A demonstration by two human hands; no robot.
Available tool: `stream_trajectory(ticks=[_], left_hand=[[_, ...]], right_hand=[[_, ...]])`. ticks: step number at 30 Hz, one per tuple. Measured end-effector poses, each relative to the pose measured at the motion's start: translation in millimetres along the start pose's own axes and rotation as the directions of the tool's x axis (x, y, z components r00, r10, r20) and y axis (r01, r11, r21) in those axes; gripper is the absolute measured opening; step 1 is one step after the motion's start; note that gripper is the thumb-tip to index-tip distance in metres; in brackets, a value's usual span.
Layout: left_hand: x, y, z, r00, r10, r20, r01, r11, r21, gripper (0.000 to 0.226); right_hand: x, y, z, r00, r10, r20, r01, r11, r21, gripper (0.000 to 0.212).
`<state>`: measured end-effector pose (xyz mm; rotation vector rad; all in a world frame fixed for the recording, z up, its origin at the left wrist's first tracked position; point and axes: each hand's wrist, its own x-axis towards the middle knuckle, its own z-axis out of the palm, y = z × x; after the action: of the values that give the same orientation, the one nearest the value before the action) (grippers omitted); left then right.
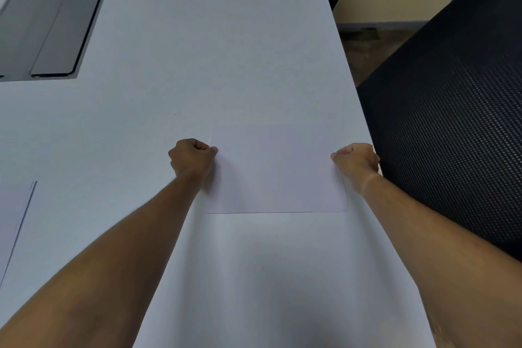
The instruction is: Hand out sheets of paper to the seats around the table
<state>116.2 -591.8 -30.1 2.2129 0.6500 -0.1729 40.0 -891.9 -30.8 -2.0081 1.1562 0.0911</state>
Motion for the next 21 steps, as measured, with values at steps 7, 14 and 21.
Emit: stream_trajectory(ticks=[7, 14, 21], left_hand=[[-17.8, -8.3, -15.4, 0.868, 0.482, 0.118, -0.494, 0.818, 0.295, 0.041], [-55.6, 4.0, -43.4, 0.678, 0.664, 0.316, -0.712, 0.485, 0.507, 0.082], [-89.9, 9.2, -73.9, 0.659, 0.687, 0.306, -0.684, 0.378, 0.624, 0.097]], right_hand=[[-30.0, -2.3, -1.6, 0.951, -0.309, -0.018, 0.301, 0.938, -0.170, 0.028], [-74.2, -16.4, 4.5, 0.724, -0.679, 0.121, 0.641, 0.599, -0.480, 0.070], [-120.6, -38.2, 0.0, 0.546, -0.811, 0.210, 0.734, 0.343, -0.586, 0.093]])
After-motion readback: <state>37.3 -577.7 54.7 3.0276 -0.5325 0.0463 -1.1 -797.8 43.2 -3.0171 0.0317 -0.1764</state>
